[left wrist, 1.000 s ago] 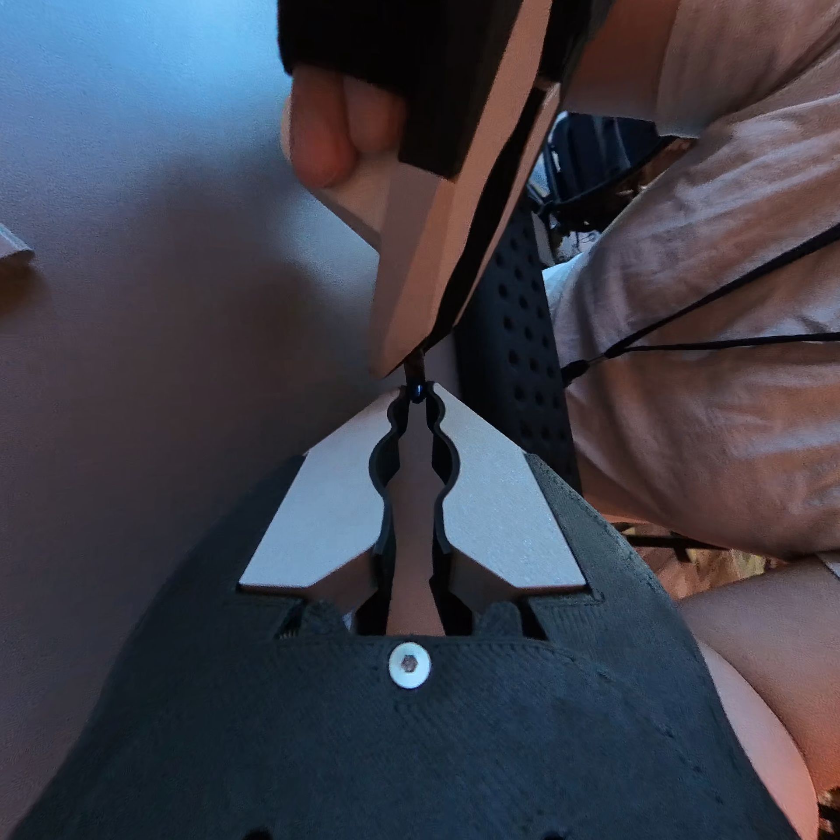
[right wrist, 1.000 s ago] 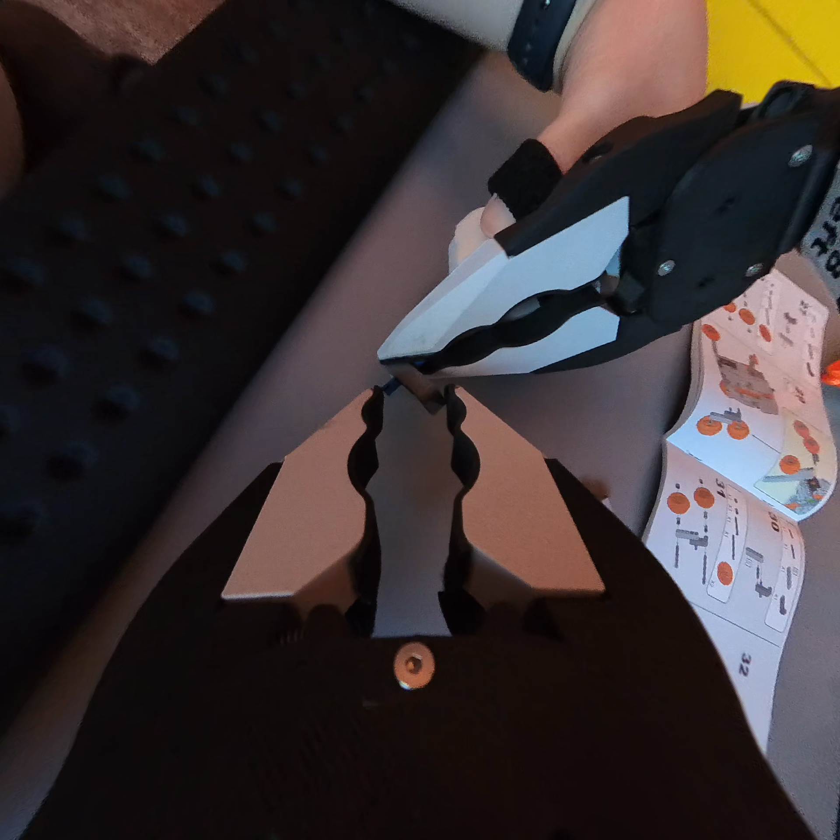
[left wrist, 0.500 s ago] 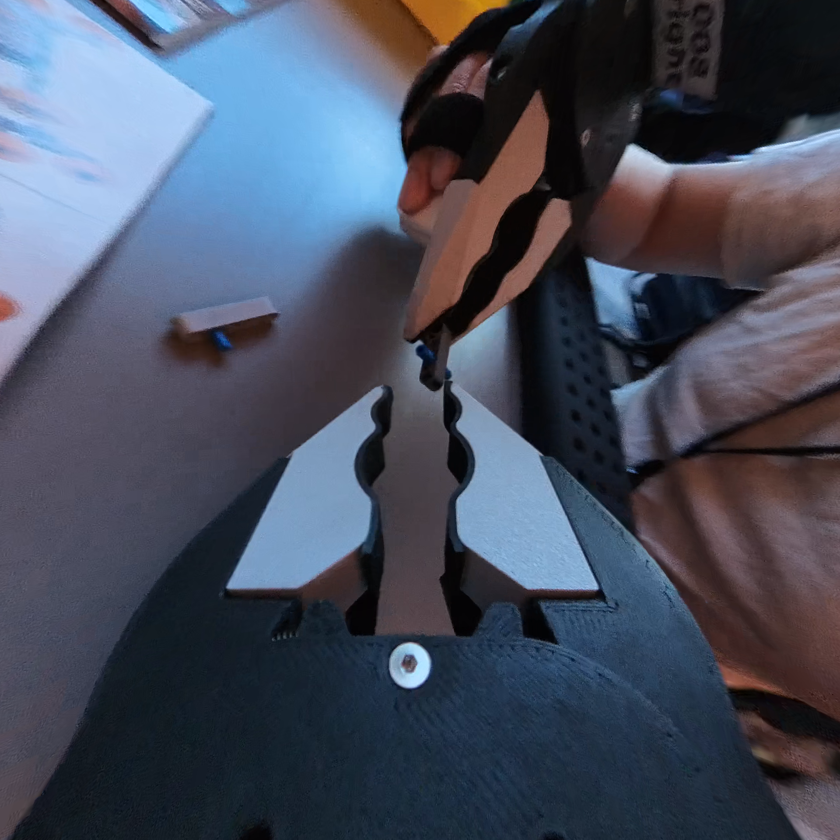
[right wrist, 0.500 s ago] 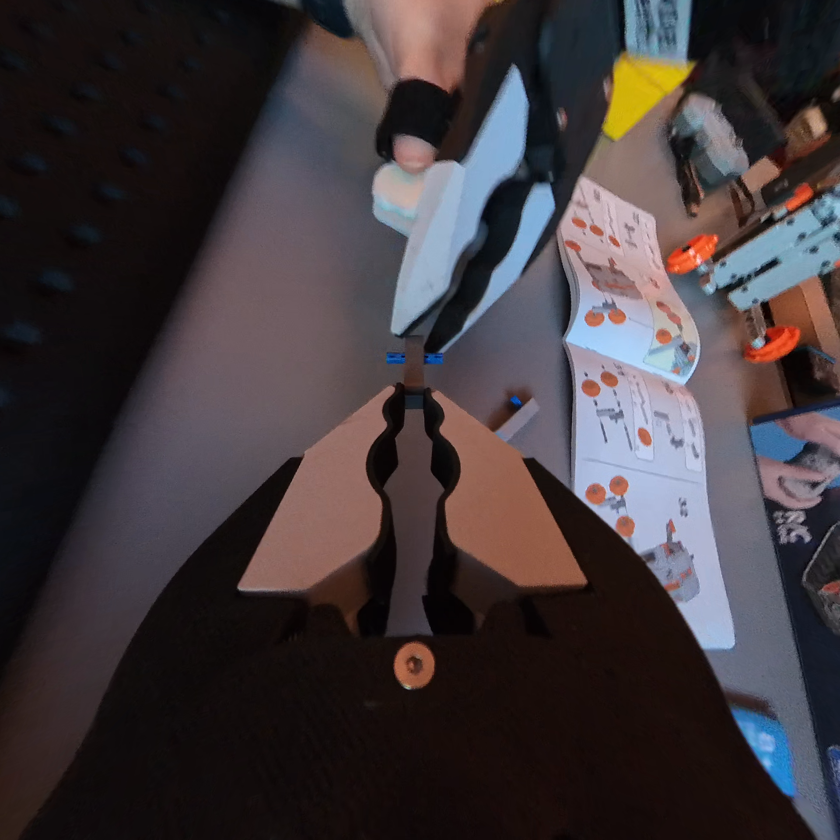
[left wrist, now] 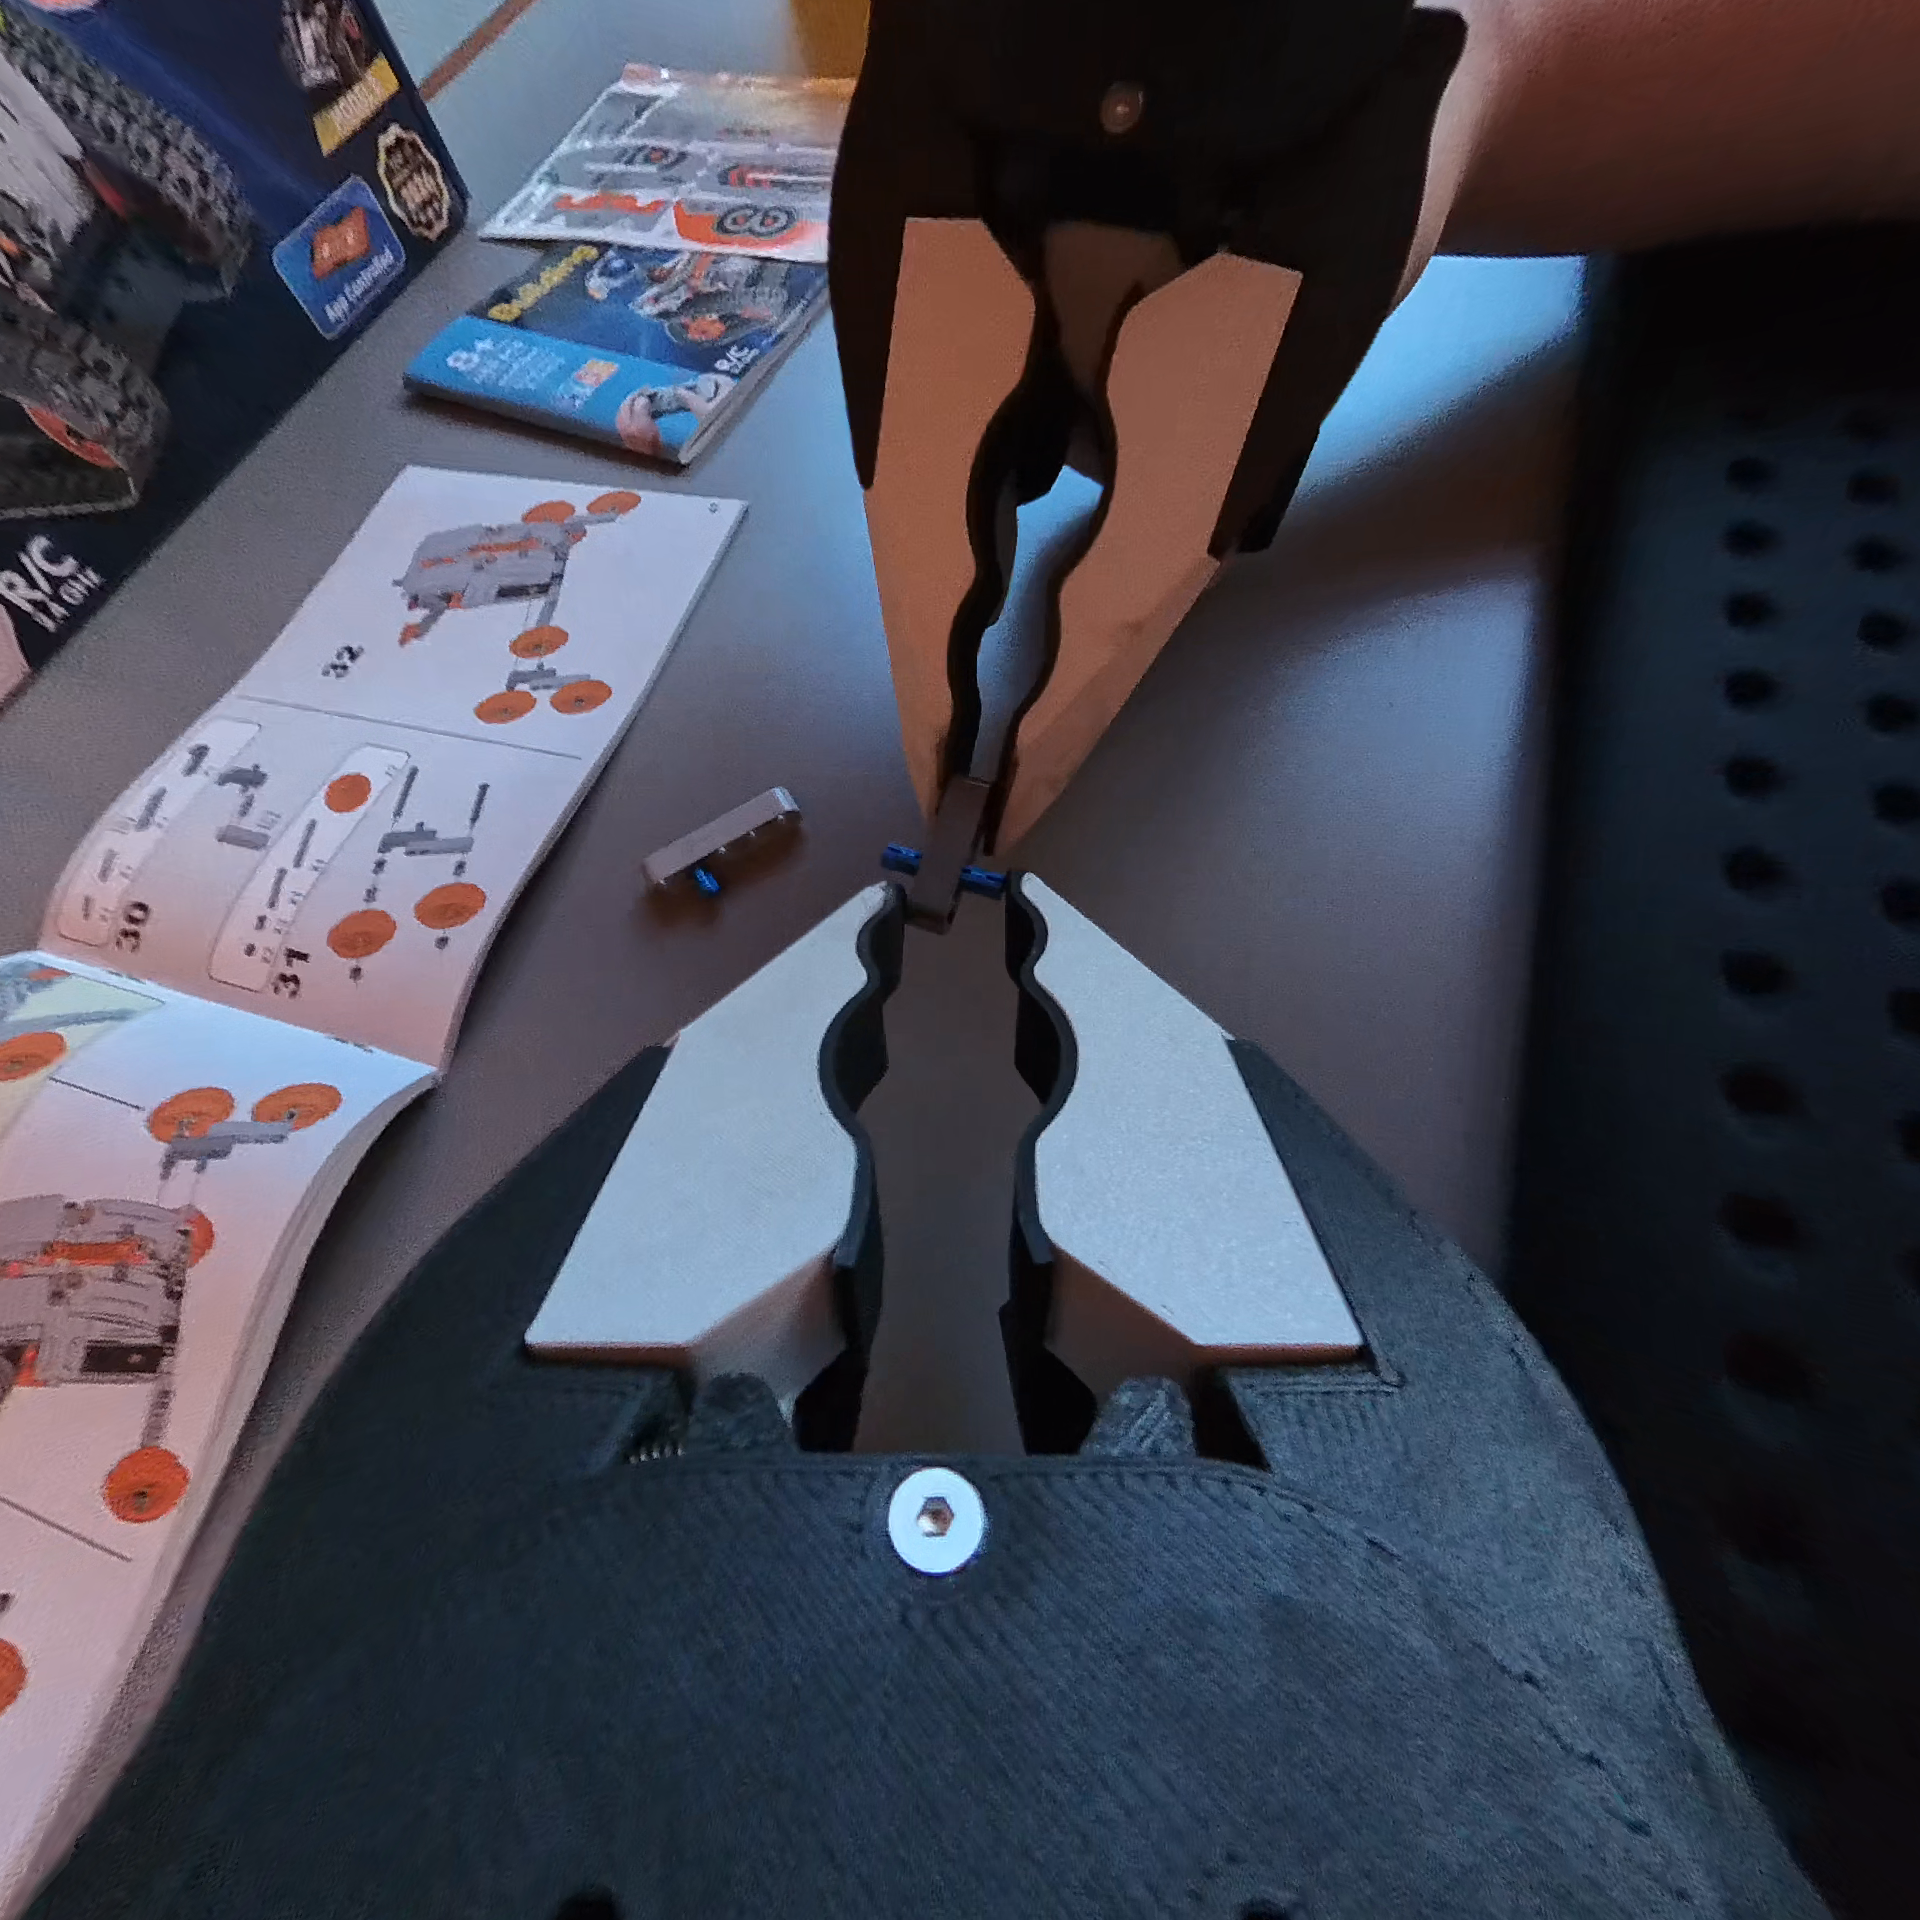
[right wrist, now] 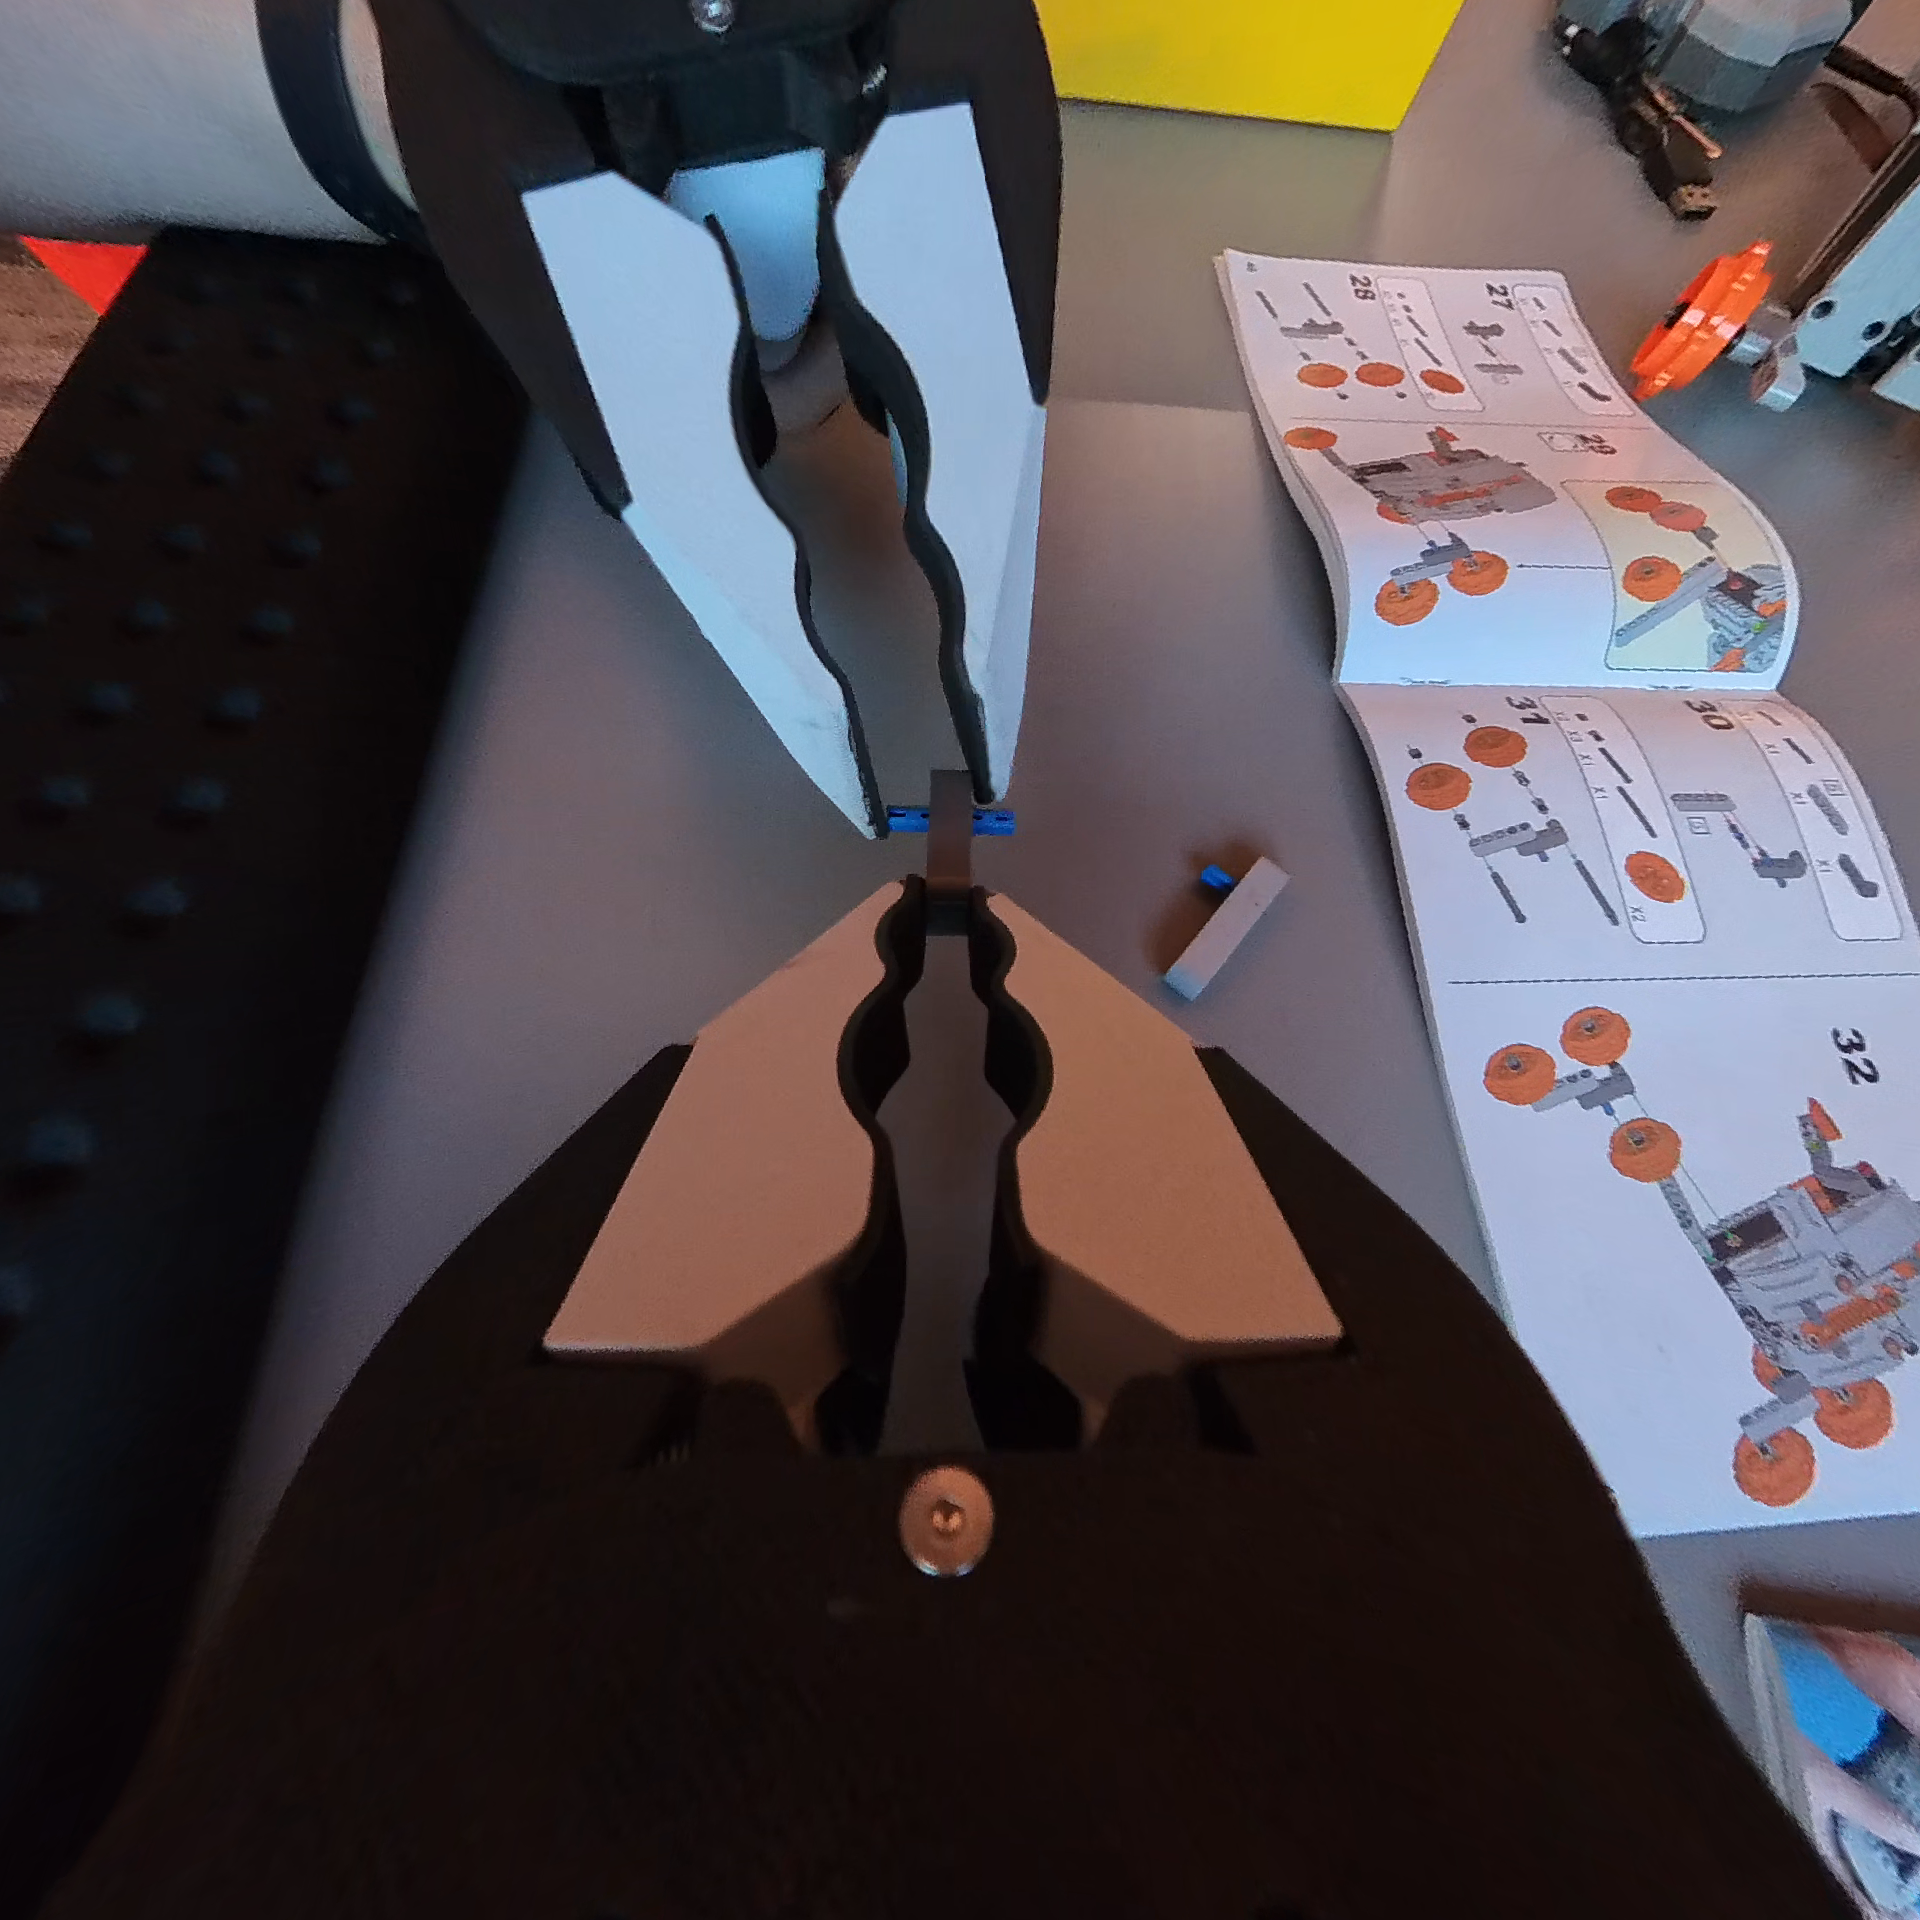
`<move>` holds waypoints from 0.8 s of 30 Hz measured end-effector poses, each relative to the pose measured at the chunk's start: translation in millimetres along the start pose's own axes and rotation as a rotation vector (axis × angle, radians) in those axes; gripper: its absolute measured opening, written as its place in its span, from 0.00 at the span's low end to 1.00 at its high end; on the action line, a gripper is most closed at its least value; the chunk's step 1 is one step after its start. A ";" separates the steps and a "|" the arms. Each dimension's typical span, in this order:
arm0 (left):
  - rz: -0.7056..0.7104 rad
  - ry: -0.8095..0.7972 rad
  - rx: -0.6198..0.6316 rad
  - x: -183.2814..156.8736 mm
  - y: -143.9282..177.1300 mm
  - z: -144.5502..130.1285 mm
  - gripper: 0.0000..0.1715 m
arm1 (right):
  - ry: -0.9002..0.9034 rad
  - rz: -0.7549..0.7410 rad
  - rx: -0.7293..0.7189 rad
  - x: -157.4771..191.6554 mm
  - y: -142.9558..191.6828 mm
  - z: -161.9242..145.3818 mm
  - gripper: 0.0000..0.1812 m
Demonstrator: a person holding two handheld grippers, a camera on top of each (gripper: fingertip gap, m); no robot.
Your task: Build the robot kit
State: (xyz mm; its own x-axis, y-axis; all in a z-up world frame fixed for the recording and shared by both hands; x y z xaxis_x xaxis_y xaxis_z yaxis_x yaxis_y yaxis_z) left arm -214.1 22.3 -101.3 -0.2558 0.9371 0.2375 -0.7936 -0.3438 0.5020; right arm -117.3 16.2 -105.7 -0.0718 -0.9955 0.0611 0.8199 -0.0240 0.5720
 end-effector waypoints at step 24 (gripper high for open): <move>-0.092 -0.085 0.068 -14.4 -6.6 -13.3 0.08 | 0.052 0.066 0.088 8.9 -10.7 -12.2 0.03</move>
State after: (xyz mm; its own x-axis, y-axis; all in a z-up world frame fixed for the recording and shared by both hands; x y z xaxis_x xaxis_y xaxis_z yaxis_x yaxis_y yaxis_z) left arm -212.5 11.8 -119.1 -0.1335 0.9574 0.2561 -0.7717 -0.2626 0.5792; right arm -119.7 6.4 -121.2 0.0121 -0.9982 0.0594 0.7689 0.0473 0.6377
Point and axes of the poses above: each gripper's, where its closed fingertips meet, y back along the fingers, z out of its top, x = y × z across the jaws, the point moved 6 cm from there along y, back along the fingers, and after that the axes turned 14 degrees about z, right-handed, at the moved point
